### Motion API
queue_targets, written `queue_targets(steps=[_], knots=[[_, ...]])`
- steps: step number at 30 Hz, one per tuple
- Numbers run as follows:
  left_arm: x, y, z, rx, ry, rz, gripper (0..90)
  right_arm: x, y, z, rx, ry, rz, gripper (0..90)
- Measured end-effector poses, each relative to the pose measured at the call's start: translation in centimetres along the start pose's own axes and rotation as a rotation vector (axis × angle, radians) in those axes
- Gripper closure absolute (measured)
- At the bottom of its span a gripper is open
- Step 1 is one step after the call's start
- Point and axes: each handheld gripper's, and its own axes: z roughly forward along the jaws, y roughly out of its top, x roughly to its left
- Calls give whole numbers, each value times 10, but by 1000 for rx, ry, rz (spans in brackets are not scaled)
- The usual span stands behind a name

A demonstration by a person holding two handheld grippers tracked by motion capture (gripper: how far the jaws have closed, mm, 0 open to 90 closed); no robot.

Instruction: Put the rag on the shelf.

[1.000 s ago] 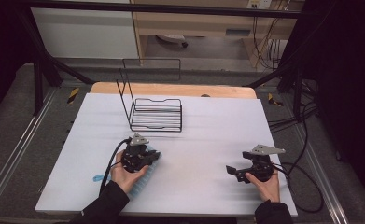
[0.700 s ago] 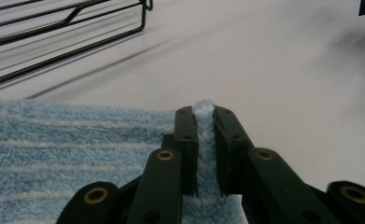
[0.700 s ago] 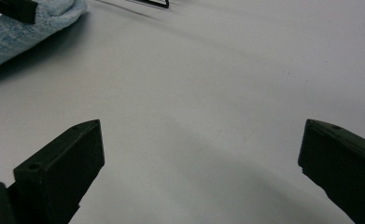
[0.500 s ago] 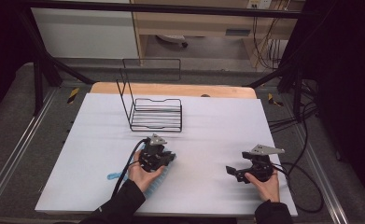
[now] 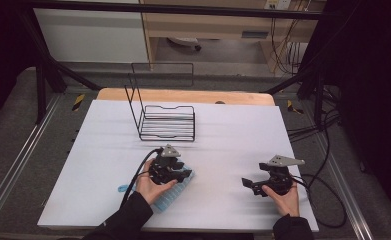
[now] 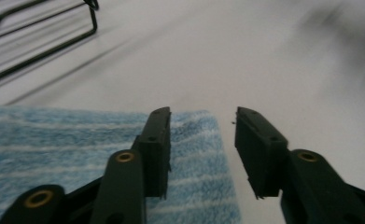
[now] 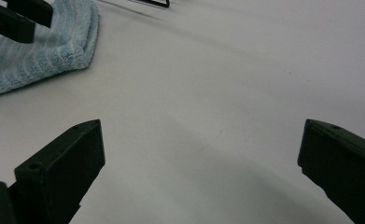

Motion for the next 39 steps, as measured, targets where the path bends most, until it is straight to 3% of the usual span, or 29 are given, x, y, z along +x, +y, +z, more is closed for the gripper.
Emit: queue_targets(steps=[3,7,15,17,21,24,31,35,39], knots=[[10,-1,-19,-8,18,14,448,1,1,1,-1,-3,-5,14],[29,-8,-43,16,61,26,369,5,2,2,0,1,3,16],[67,-47,-71,54,121,-38,371,12,5,6,4,-4,10,38],[69,-51,-72,58,122,-42,386,14,6,7,6,-3,11,44],[79,-73,-70,89,117,-70,425,22,10,12,5,-7,2,74],[82,-79,-65,97,102,-84,460,29,13,16,5,-5,2,95],[76,-84,-58,124,75,-38,564,56,27,34,14,-14,-11,128],[76,-88,-58,121,61,-39,602,74,35,48,30,-11,-25,141],[75,-88,-57,121,53,-36,654,88,41,62,39,-5,-23,209]])
